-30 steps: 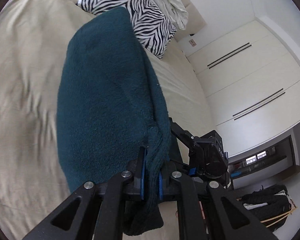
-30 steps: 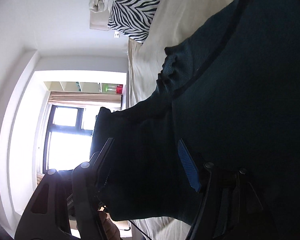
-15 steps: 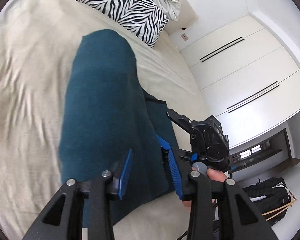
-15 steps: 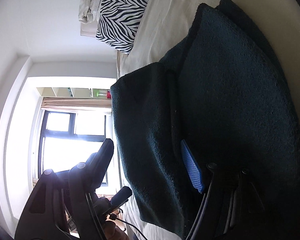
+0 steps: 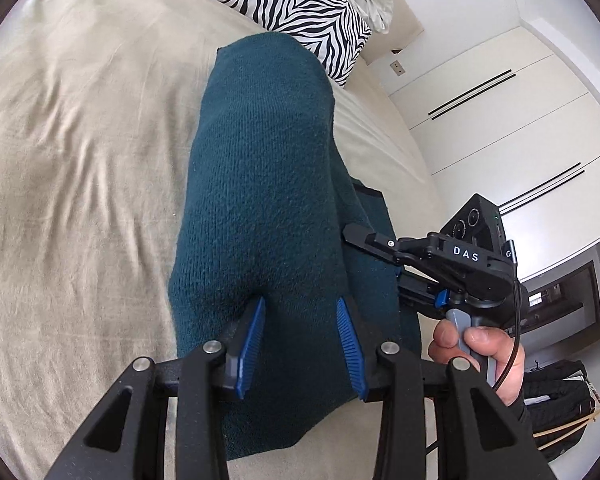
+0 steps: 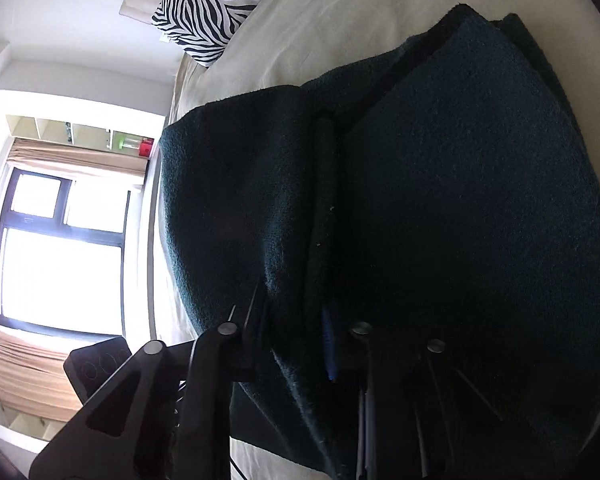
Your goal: Fold small clothes
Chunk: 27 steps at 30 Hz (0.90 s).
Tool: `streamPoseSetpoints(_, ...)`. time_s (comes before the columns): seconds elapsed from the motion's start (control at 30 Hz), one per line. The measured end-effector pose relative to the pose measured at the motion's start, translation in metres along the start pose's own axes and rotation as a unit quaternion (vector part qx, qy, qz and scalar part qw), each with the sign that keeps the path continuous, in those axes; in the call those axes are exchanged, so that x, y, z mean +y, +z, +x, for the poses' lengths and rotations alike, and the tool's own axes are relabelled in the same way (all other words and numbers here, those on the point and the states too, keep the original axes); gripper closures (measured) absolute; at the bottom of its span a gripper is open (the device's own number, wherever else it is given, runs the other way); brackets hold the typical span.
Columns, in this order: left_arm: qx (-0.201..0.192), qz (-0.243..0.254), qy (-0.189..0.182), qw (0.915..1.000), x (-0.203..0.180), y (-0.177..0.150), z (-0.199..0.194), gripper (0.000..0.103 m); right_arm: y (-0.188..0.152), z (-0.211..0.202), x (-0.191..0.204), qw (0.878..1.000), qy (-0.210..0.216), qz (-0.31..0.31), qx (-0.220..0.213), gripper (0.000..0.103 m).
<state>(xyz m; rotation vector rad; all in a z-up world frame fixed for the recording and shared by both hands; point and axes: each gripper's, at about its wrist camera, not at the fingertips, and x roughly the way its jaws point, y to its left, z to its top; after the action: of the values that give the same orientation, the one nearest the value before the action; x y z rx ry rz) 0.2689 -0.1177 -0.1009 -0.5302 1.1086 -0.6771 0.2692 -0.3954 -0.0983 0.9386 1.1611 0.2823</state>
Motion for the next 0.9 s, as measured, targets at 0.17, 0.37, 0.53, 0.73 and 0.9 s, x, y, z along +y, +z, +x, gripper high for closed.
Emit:
streamPoseSetpoints(0.17,0.002,0.031,0.007,0.9995,-0.021,-0.001,0.001,0.06,0.004,-0.025,0.008,0.999,-0.019,-0.026,-0.032,0.089)
streamPoseSetpoints(0.37,0.005,0.086,0.026,0.996,-0.059,-0.004,0.015,0.059,0.007,-0.079,0.003,0.995,-0.06,-0.057,-0.063,0.089)
streamPoseSetpoints(0.53,0.026,0.092,0.037,0.9948,-0.072,-0.011,0.038,0.059,0.009,-0.098,-0.027,0.995,-0.075,-0.028,-0.064,0.089)
streamPoseSetpoints(0.73,0.039,0.099,0.052,0.9929,-0.078,-0.02,0.052,0.059,0.003,-0.094,-0.071,0.996,-0.066,0.002,-0.063,0.089)
streamPoseSetpoints(0.9,0.011,0.108,0.06,0.9923,-0.084,-0.01,0.037,0.059,0.007,-0.084,-0.096,0.997,-0.043,0.016,-0.064,0.089)
